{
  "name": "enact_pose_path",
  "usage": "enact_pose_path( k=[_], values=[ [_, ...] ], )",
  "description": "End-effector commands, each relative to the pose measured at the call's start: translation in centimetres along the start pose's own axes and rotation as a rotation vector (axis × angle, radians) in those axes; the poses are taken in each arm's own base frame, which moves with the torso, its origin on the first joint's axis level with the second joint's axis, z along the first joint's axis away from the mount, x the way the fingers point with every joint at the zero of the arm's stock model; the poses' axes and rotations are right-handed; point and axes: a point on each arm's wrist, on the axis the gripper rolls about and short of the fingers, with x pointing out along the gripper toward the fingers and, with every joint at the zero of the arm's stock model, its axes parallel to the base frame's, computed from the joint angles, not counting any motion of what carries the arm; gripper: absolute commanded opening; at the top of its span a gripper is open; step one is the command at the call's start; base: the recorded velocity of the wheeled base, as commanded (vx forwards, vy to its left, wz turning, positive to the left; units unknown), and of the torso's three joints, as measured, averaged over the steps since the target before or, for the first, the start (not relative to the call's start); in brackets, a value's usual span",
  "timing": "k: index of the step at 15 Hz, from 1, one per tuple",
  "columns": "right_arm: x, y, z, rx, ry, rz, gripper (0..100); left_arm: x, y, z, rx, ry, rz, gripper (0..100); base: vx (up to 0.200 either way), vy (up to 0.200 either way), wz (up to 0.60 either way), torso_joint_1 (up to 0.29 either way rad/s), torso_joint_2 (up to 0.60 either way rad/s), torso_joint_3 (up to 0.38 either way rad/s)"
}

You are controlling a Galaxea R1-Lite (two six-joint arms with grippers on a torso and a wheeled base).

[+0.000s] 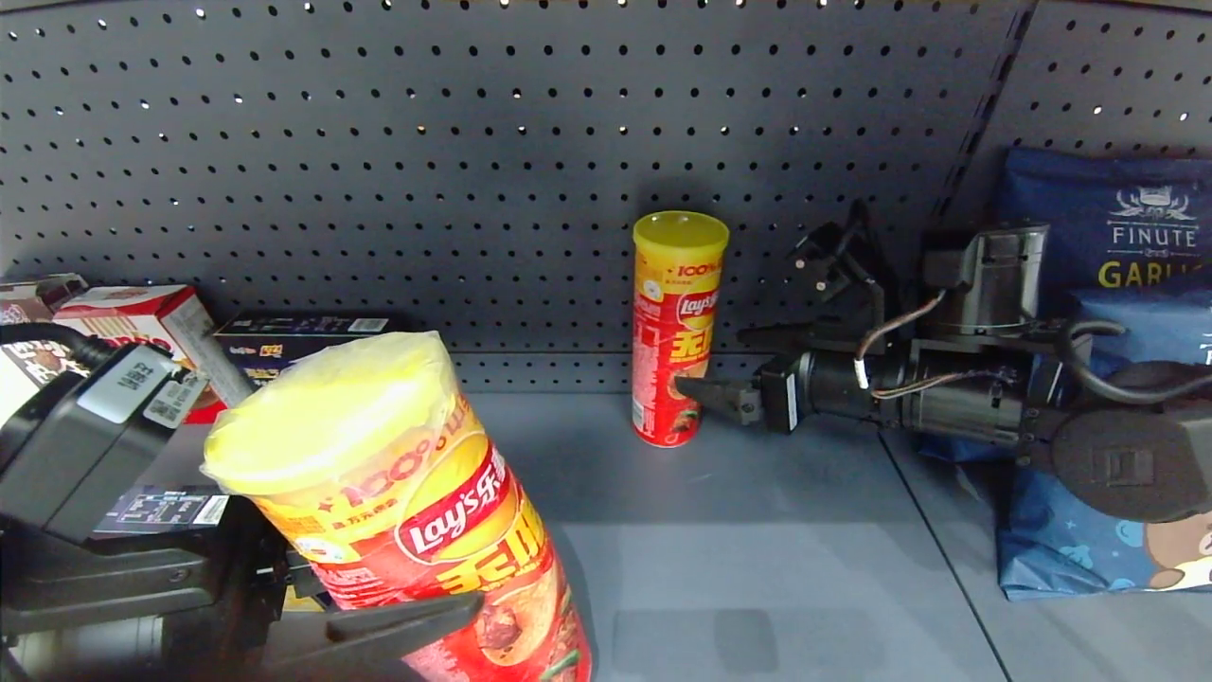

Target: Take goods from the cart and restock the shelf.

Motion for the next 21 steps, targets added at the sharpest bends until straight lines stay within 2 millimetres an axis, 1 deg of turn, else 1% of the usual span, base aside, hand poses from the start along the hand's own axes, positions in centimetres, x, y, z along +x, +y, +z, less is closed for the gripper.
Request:
enact_pose_path(
  k=[1,4,5,9,15,20,21],
  values=[
    [1.1,-0.2,-0.7,0.004,0.013,0.004,100,0.0,0.0,0.0,-0.001,0.001,0.0,0,0.0,0.0,0.0,0.0,0.0,0.0],
    [1.5,0.0,-1.1,0.007,0.025,0.025,100,0.1,0.1,0.0,-0.002,0.003,0.0,0,0.0,0.0,0.0,0.0,0.0,0.0],
    [2.0,0.0,-1.5,0.007,0.032,0.026,100,0.2,0.1,0.0,-0.002,0.004,0.0,0,0.0,0.0,0.0,0.0,0.0,0.0],
    [2.9,0.0,-2.4,0.011,0.048,0.034,100,0.2,0.1,0.0,-0.002,0.004,0.0,0,0.0,0.0,0.0,0.0,0.0,0.0],
    [5.0,-0.5,-2.9,0.014,0.054,0.034,100,0.2,0.1,0.0,-0.002,0.004,0.0,0,0.0,0.0,0.0,0.0,0.0,0.0],
    [6.0,-0.7,-3.0,0.01,0.036,0.032,100,0.2,0.1,-0.1,-0.003,0.005,0.0,0,0.0,0.0,0.0,0.0,0.0,0.0],
    [6.1,-0.6,-3.0,0.009,0.031,0.035,0,0.2,0.1,-0.1,-0.003,0.005,0.0,0,0.0,0.0,0.0,0.0,0.0,0.0]
  ],
)
